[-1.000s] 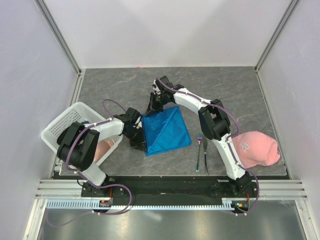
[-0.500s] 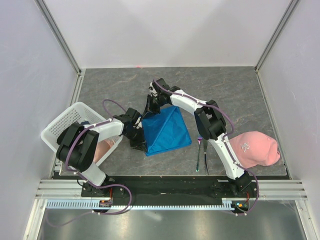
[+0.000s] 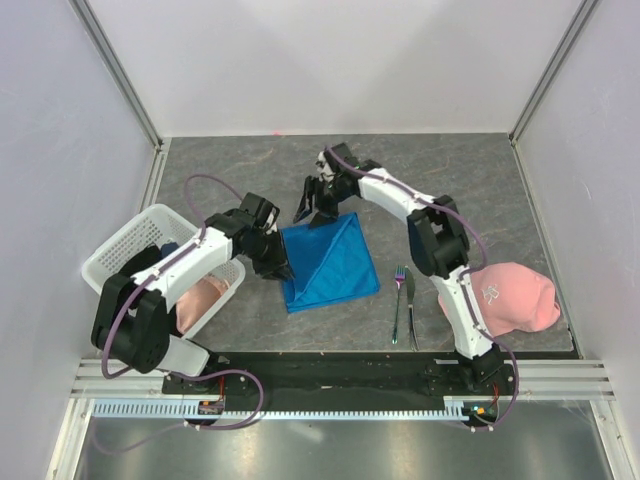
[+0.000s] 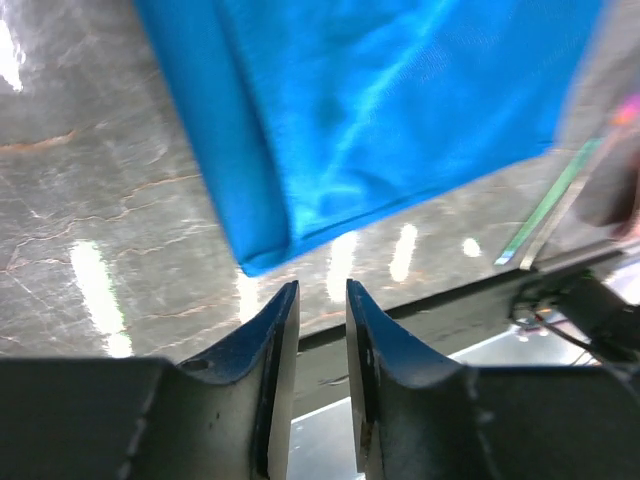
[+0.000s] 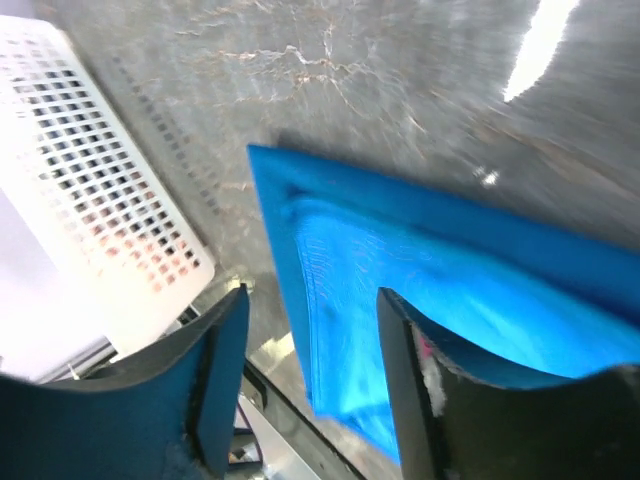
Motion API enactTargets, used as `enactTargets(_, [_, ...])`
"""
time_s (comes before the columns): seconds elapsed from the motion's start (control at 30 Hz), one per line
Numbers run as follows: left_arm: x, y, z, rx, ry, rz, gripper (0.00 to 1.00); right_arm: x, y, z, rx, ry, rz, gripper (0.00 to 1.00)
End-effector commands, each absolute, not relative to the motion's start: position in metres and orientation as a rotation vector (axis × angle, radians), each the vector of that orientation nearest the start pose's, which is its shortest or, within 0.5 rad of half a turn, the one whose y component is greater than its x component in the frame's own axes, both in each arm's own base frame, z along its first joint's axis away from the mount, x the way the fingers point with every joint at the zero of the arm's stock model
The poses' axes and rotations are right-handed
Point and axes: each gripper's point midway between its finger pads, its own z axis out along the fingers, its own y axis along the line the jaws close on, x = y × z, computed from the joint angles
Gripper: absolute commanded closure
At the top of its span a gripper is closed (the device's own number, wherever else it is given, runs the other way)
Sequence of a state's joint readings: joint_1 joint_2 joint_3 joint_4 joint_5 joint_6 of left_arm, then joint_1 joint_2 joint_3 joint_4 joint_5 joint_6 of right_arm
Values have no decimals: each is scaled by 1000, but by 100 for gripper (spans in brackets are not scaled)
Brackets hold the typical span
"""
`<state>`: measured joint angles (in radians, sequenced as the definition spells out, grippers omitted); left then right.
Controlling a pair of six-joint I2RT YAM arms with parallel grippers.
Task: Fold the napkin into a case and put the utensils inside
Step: Fold the top corner of the square-folded napkin at the center of the board.
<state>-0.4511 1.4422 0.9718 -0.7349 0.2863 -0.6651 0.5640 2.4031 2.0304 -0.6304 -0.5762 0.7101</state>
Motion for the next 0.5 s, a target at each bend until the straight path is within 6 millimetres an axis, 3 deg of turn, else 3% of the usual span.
enactTargets(0.0, [231,-199,105,-241,2888,-689,74,415,347,127,-100,2681,1117,36])
enactTargets(0.1, [239,-216,100,-183,2872,-798,81,416,323,118,-84,2694,1090,42])
enactTargets(0.13, [239,-226,102,-159,2865,-886,82,415,320,118,-91,2695,1098,54])
enactTargets(0.23, [246,-240,91,-134,2874,-966,84,418,315,110,-112,2692,1093,71])
enactTargets(0.33, [248,-241,74,-127,2909,-941,85,419,317,98,-103,2703,1118,81])
enactTargets(0.47, [240,-224,43,-118,2985,-795,85,426,301,72,-34,2733,1057,86])
